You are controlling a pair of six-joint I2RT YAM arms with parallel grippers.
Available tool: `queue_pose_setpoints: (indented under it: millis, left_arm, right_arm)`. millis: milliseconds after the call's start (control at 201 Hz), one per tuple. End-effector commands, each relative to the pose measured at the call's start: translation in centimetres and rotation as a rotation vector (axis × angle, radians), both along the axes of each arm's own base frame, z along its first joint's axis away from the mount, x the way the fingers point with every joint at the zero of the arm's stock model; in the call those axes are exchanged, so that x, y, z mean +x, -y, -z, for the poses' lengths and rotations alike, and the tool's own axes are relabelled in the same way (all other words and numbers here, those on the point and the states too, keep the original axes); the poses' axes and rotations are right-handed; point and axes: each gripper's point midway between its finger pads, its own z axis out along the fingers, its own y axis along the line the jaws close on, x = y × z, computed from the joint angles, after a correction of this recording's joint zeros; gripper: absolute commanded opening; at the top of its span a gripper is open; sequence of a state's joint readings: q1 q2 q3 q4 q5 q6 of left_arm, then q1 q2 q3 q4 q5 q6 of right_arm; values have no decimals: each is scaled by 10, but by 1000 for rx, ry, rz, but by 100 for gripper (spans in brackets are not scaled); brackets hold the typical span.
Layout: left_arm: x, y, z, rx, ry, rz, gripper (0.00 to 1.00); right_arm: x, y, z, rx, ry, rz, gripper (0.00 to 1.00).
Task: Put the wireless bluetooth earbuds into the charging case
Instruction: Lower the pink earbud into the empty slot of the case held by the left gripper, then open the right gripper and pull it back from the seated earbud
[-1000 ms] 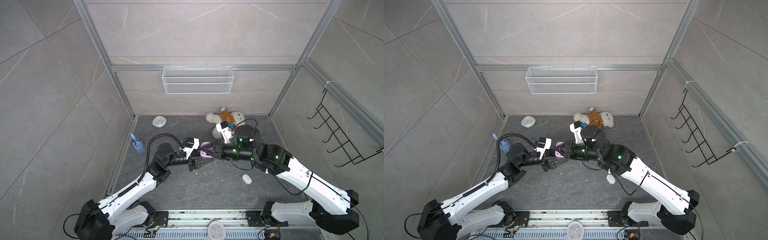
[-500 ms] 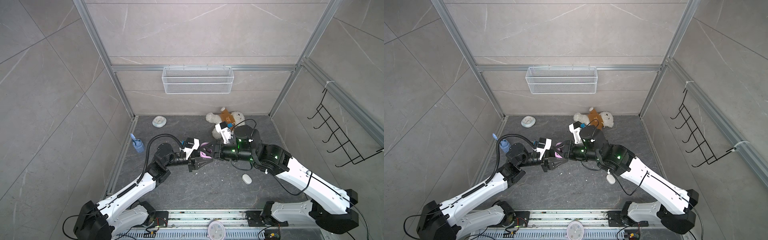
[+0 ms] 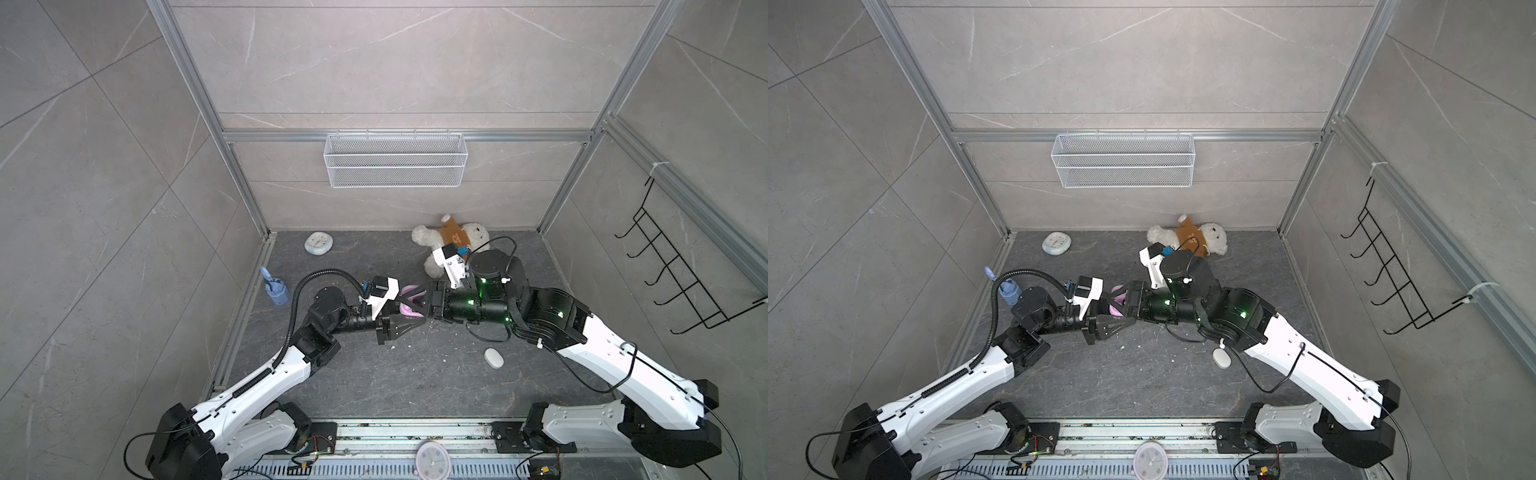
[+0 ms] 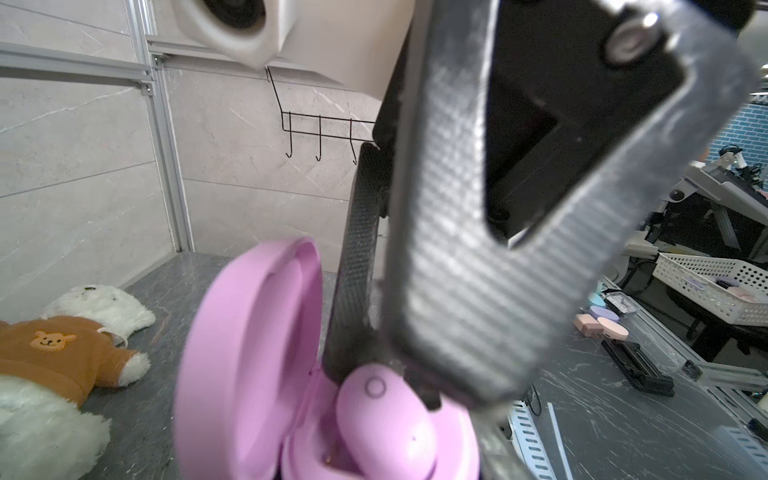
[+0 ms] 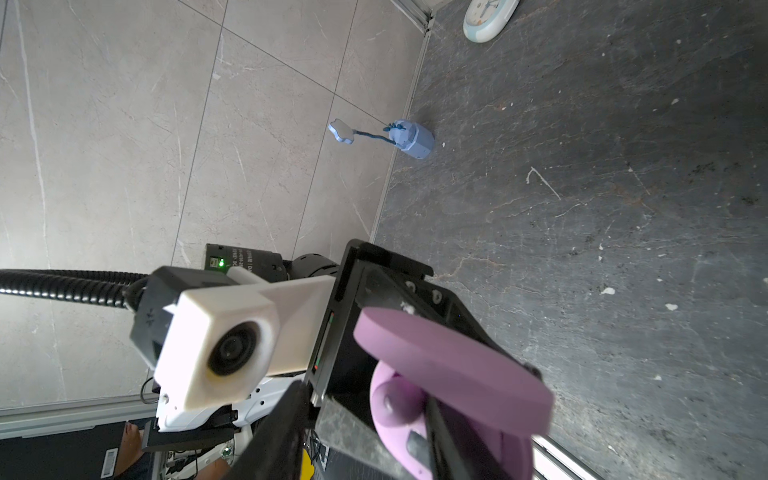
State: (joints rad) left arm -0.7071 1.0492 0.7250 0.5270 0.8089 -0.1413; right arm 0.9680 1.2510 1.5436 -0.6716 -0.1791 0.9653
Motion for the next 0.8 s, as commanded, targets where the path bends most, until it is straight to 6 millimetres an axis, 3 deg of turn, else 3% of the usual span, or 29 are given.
queue_pose_setpoints:
  millis: [0,428,592,791]
  left_arm:
    - [-10,-9,-44,-100,147,-6,15]
    - [-9,-9,-32,-71,107,-11,15]
    - [-12,-10,-29,-66,93,0,15]
    - [-16,-10,-29,-64,92,14,15]
  right_arm:
    - [0,12,11,-92,-3,20,50]
    - [-4,32,-26,-159,73,21,52]
    - [18,50,-23,-261,75,97,53]
    - [43,36,-13,-309,47,61,52]
